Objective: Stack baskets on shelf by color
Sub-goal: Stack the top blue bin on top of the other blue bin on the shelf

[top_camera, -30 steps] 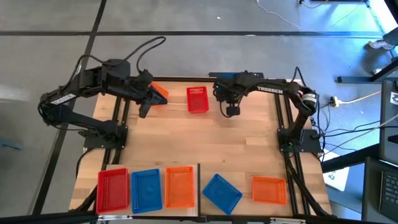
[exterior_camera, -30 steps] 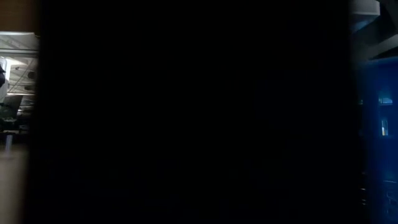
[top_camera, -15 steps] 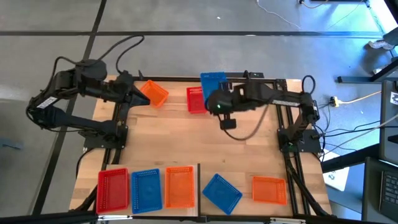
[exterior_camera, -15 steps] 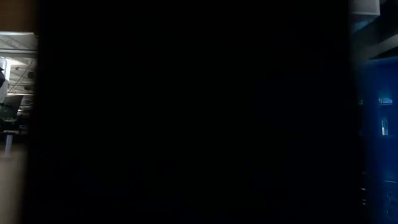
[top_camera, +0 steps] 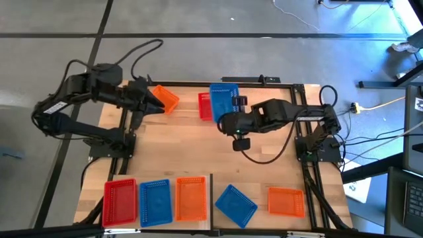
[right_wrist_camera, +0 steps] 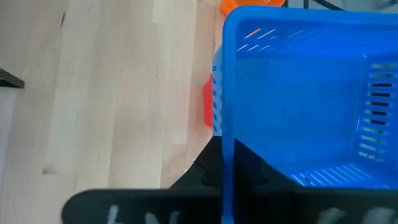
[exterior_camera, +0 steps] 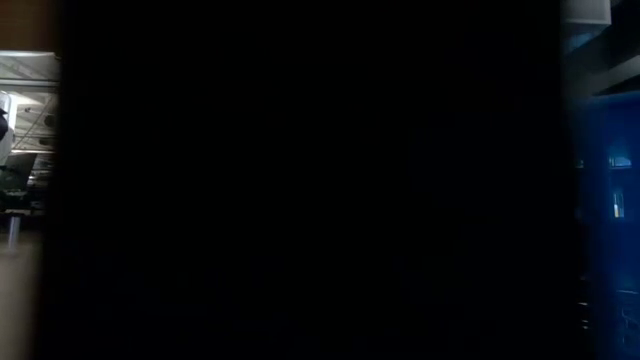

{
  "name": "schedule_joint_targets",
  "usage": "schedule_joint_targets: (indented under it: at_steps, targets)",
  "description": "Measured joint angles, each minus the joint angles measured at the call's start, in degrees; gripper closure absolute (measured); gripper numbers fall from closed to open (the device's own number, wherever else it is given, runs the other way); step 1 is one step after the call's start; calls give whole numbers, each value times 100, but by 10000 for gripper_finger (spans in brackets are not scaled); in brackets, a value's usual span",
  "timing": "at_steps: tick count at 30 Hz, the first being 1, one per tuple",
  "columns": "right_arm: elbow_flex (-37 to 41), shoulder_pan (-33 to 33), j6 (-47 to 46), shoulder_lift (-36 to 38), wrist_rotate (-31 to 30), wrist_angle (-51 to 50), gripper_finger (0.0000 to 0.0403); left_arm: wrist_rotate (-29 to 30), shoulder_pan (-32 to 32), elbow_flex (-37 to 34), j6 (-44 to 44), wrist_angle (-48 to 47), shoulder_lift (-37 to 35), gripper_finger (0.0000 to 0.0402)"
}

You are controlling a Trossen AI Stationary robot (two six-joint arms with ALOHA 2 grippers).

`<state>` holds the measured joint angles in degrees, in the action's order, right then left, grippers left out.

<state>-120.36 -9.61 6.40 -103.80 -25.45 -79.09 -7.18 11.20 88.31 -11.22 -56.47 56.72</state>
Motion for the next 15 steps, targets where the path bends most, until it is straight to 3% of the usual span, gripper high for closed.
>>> schedule_joint_targets:
  at_steps: [9,15]
  targets:
    - [-74,-184,-337,-94,254,368,403,21,-15,0,18,108,210,296]
    - [-152,-475,305,-228,639,646,403,-270,-369,0,1202,772,210,297]
